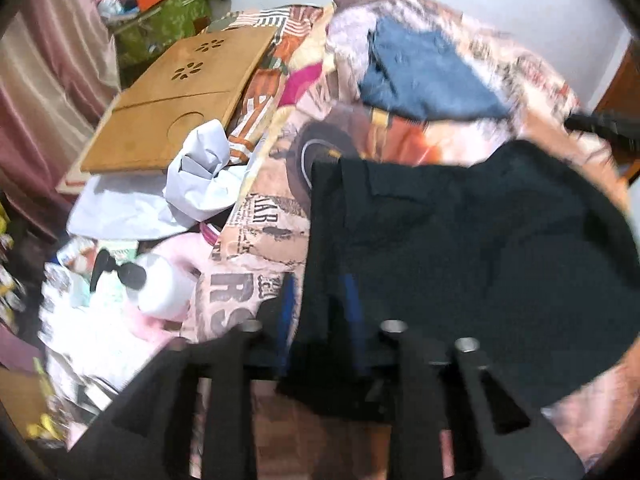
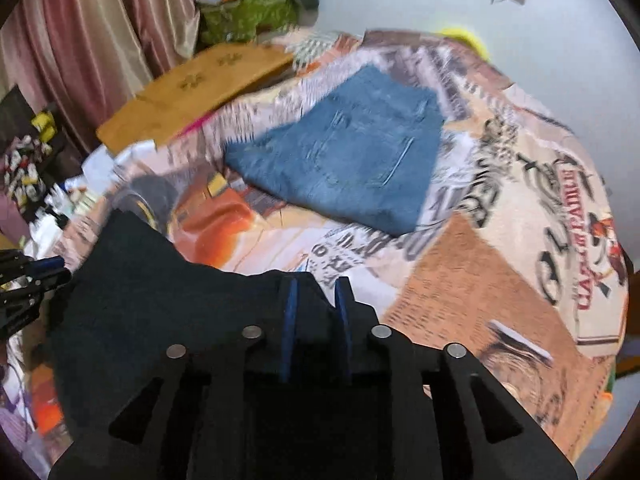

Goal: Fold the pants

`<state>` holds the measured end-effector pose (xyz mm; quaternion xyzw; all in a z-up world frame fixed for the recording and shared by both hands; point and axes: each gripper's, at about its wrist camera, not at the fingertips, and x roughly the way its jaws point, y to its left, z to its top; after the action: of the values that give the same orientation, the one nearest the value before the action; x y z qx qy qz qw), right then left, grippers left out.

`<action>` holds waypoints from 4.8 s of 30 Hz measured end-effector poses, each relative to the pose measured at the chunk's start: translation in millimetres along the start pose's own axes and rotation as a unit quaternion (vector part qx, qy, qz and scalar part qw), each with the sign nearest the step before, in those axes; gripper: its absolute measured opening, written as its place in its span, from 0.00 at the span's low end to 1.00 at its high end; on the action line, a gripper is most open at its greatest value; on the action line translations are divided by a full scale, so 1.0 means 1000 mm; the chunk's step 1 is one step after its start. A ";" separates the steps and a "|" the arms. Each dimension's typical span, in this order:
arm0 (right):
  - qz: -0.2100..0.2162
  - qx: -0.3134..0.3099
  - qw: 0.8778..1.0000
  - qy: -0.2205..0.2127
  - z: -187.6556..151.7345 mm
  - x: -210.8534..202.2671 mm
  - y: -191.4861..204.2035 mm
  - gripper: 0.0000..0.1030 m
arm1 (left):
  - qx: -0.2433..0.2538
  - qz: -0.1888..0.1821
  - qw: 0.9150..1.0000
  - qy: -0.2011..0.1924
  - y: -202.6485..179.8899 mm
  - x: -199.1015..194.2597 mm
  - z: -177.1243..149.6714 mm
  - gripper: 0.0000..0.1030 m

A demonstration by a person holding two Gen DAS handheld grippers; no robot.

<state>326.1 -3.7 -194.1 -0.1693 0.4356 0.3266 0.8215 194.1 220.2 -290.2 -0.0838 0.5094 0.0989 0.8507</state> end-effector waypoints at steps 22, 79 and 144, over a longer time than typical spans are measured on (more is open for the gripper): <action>-0.039 0.114 0.992 0.037 -0.192 -0.086 -0.040 0.45 | -0.065 -0.017 0.995 0.067 -0.032 0.017 -0.048 0.42; -0.086 0.445 0.891 -0.013 -0.325 -0.094 -0.234 0.22 | 0.148 0.042 0.988 -0.018 -0.206 0.021 -0.004 0.58; 0.043 0.109 0.993 0.010 -0.210 -0.096 -0.002 0.44 | 0.300 -0.105 0.948 -0.004 -0.282 -0.037 -0.054 0.50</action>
<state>161.2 -161.1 -233.3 -0.0630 0.4839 0.3100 0.8160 202.9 -68.7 -271.4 0.1231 0.5000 -0.1483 0.8443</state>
